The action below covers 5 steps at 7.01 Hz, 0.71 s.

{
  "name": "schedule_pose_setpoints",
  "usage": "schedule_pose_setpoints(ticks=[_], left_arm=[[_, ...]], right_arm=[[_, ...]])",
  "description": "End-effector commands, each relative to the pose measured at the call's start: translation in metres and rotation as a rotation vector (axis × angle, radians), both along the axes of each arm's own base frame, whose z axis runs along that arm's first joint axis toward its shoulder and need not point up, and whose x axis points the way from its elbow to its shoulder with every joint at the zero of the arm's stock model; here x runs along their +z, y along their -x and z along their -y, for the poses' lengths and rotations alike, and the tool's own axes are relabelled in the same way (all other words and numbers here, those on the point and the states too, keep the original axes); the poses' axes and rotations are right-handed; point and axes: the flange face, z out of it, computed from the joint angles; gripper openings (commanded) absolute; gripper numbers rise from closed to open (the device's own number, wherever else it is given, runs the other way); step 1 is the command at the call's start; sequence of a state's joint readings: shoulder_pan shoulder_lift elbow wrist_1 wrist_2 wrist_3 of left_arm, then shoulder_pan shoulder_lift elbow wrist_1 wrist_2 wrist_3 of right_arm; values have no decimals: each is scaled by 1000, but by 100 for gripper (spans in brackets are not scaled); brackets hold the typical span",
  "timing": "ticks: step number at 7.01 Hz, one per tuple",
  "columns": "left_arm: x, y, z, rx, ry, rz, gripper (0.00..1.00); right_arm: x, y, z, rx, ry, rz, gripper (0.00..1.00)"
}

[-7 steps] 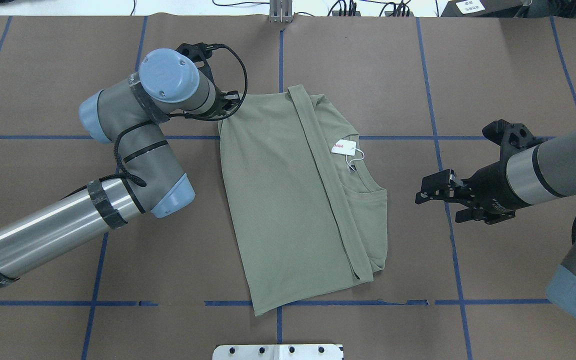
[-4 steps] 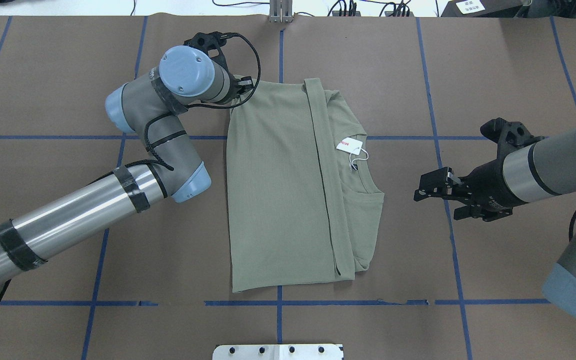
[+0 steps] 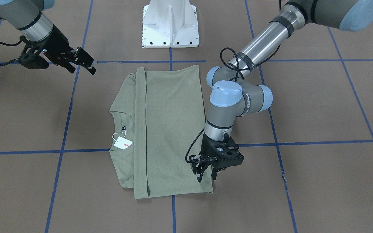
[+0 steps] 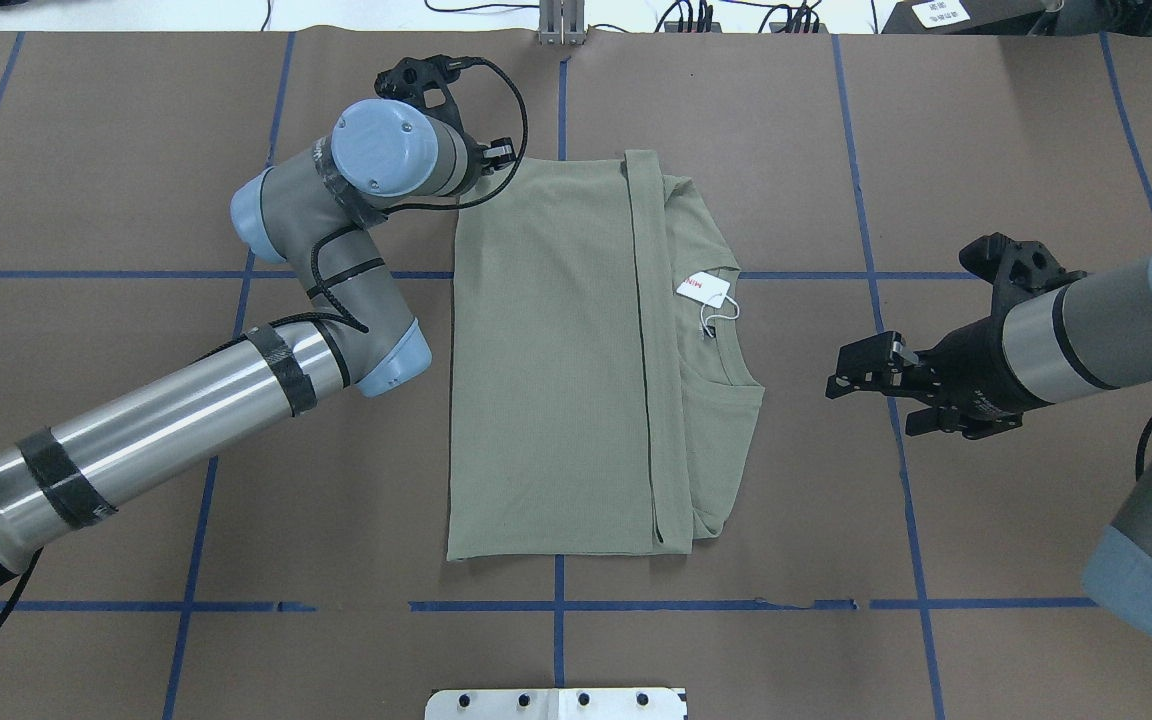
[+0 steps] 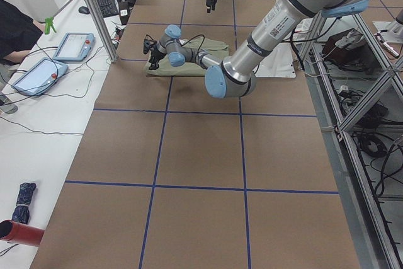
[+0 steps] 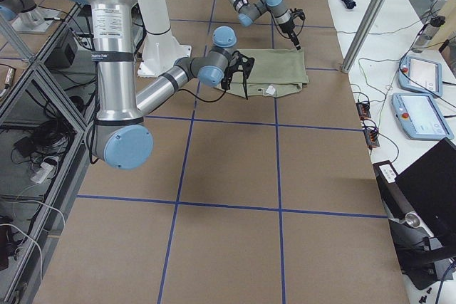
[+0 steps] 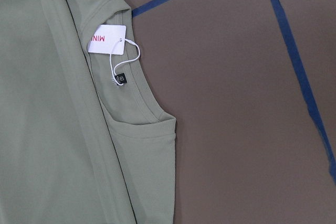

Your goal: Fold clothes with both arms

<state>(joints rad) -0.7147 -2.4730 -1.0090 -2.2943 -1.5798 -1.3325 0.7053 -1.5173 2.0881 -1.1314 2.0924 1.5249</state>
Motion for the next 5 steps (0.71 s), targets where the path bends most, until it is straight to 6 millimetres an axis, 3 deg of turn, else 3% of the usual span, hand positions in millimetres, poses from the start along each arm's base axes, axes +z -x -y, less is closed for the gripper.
schedule_pose_setpoints(ticks=[1,2,3,4,5], left_arm=[[2,33,18,103,18,13,100],[5,55,5,127,46,19,100],[6,83,-24,180,11,71,100],[-5,111,-51,200,14,108,100],[-18,138,-85,227,31,100,100]], right_arm=[[-4,21,15,4,-30,-13,100],[-3,29,20,-12,-66,-27,100],[-6,37,28,-45,-108,-81,100],[-28,56,41,-80,-127,-148,100],[-50,90,43,-112,-145,-210,100]])
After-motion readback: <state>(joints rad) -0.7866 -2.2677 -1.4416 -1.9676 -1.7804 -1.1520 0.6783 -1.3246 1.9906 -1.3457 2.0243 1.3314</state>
